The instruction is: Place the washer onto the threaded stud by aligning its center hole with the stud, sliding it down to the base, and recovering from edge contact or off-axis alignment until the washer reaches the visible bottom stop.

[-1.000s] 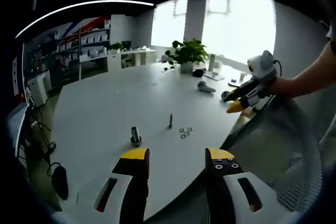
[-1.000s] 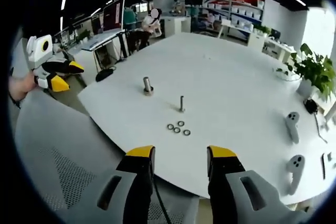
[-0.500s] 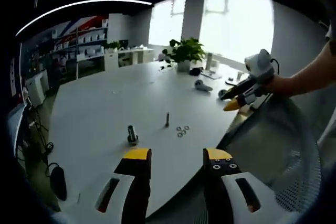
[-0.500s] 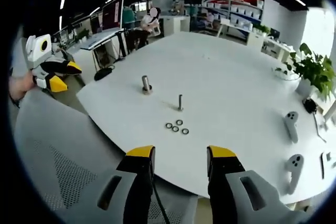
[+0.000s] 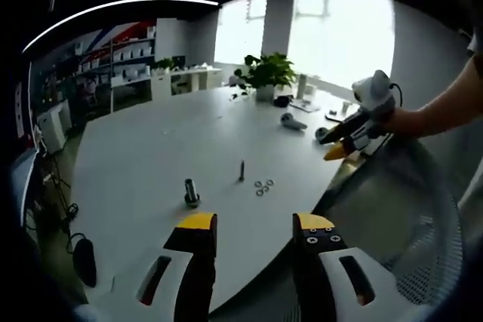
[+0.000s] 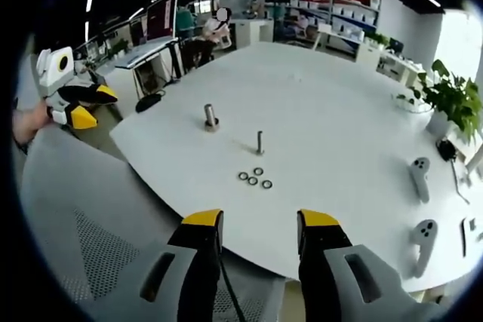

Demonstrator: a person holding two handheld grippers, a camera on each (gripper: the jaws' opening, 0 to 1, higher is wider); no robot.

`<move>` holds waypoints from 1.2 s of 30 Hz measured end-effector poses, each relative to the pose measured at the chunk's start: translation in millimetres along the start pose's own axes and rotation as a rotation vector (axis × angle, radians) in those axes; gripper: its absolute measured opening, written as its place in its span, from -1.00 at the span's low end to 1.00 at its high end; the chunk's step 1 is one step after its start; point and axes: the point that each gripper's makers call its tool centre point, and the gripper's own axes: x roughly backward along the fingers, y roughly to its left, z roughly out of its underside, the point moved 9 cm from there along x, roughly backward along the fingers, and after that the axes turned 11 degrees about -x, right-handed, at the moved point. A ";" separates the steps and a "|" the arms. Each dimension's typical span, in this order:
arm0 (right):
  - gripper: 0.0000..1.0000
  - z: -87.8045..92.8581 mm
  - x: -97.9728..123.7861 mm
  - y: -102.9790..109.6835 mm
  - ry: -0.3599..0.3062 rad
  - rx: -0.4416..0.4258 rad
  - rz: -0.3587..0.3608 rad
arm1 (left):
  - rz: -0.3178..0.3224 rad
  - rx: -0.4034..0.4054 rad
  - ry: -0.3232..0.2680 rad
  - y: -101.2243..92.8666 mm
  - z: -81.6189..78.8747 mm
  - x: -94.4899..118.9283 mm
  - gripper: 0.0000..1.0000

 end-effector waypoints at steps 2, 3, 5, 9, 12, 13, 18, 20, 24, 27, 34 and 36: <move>-0.18 0.0 -0.1 1.2 0.002 0.003 0.000 | 0.003 0.009 0.013 -0.2 2.3 0.2 -0.24; -0.18 -0.1 -0.1 1.1 0.005 0.005 0.000 | 0.003 0.010 0.014 -0.1 2.5 0.3 -0.24; -0.18 0.3 0.0 1.2 0.008 0.005 -0.001 | 0.000 0.004 0.008 0.3 1.4 -0.1 -0.24; -0.18 0.9 -0.3 -0.9 0.012 0.000 0.005 | 0.019 -0.003 0.016 -2.3 1.3 -1.9 -0.24; -0.18 1.0 -0.2 -1.5 0.016 0.003 0.010 | 0.013 -0.020 0.003 -2.3 -1.3 -1.6 -0.26; -0.18 1.5 -0.6 -2.4 0.018 0.002 0.011 | 0.014 -0.024 -0.003 -2.5 -2.3 -1.6 -0.26; -0.18 2.0 -1.2 -3.4 0.023 0.000 0.018 | 0.030 -0.024 0.006 -4.1 -0.6 -2.6 -0.26; -0.18 1.5 -0.5 -2.7 0.022 0.006 0.021 | 0.032 -0.019 -0.003 -4.2 -1.3 -2.3 -0.26; -0.18 1.4 -0.1 -3.4 0.023 0.001 0.027 | 0.040 -0.028 0.000 -5.3 -1.6 -2.8 -0.26; -0.18 2.2 -0.3 -2.5 0.029 0.007 0.030 | 0.045 -0.021 0.004 -5.6 -0.5 -2.7 -0.26; -0.18 2.8 -1.1 -5.1 0.033 0.011 0.041 | 0.048 -0.025 -0.005 -6.0 -1.5 -2.6 -0.27; -0.18 3.0 -0.3 -5.5 0.036 0.006 0.048 | 0.051 -0.024 -0.007 -6.3 -1.9 -2.8 -0.27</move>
